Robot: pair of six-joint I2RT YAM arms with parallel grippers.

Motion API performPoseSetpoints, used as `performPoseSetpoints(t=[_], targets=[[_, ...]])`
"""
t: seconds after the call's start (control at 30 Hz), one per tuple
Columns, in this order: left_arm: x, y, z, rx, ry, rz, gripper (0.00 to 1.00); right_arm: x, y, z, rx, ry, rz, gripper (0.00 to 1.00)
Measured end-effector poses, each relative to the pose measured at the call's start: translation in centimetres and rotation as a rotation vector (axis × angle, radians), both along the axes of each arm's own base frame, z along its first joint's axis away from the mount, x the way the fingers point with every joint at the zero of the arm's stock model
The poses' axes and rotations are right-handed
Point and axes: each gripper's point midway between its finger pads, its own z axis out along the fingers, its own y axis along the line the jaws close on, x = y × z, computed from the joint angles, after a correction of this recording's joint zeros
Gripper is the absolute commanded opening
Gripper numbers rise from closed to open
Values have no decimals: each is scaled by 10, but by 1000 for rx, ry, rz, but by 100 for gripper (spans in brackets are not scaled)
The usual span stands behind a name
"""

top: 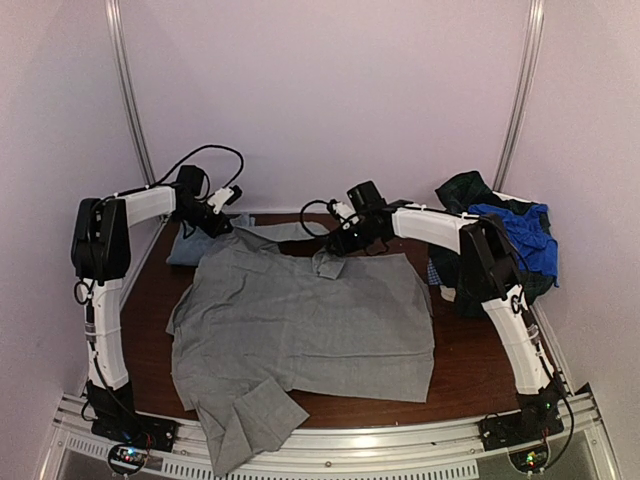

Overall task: Fold and stack the mixed laundry pile
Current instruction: Adjust the flattened shirt at the center of the board.

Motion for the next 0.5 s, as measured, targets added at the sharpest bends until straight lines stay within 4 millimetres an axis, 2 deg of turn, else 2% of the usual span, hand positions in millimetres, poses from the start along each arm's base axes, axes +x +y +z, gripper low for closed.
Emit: performPoseSetpoints(t=[0.13,0.27,0.33,0.43,0.47,0.5], targets=[[5,-1,7,-13,-20,5,0,3,-3,1,3,-4,-12,13],[9,0,9,-12,-33,20,0,9,-6,5,8,-18,-25,0],[13,3,11,-4,-52,40,0,15,-7,13,17,-37,-38,0],[23,8,15,8,-93,81,0,29,-8,35,42,-93,-59,1],[27,10,16,14,-107,101,0,33,-7,45,53,-117,-65,6],[30,13,17,20,-118,117,0,39,-7,55,65,-143,-70,20]])
